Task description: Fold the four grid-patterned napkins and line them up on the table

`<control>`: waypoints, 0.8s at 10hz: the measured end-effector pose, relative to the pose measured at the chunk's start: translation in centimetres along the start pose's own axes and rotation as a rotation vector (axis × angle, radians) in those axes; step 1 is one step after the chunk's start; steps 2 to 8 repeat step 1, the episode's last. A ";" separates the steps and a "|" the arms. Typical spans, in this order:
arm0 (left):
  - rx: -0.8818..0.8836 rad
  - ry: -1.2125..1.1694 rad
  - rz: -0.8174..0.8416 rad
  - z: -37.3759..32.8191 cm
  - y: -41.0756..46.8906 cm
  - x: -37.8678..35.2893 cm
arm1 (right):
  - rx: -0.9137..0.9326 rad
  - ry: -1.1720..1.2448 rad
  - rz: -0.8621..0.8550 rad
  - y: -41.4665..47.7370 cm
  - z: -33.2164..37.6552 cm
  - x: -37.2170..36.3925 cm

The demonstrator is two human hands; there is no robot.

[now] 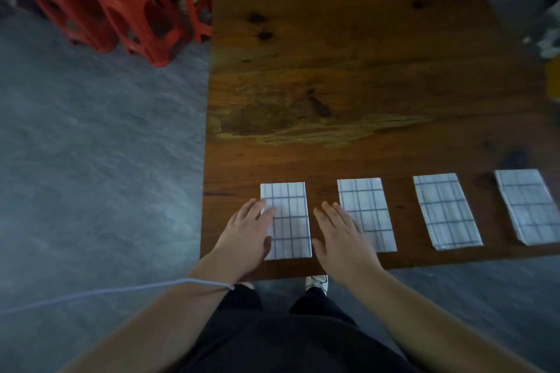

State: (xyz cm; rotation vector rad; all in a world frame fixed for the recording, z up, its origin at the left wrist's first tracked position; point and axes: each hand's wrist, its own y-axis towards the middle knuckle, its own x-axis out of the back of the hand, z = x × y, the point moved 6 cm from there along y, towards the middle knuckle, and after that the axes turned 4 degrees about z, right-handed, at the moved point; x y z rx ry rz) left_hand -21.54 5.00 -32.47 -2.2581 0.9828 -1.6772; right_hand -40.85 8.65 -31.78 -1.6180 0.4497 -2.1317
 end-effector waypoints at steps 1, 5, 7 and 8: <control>-0.153 0.117 0.021 -1.8 0.5 0.8 | -0.132 0.006 -0.090 -1.4 -0.7 1.2; -0.153 0.117 0.021 -1.8 0.5 0.8 | -0.132 0.006 -0.090 -1.4 -0.7 1.2; -0.153 0.117 0.021 -1.8 0.5 0.8 | -0.132 0.006 -0.090 -1.4 -0.7 1.2; -0.153 0.117 0.021 -1.8 0.5 0.8 | -0.132 0.006 -0.090 -1.4 -0.7 1.2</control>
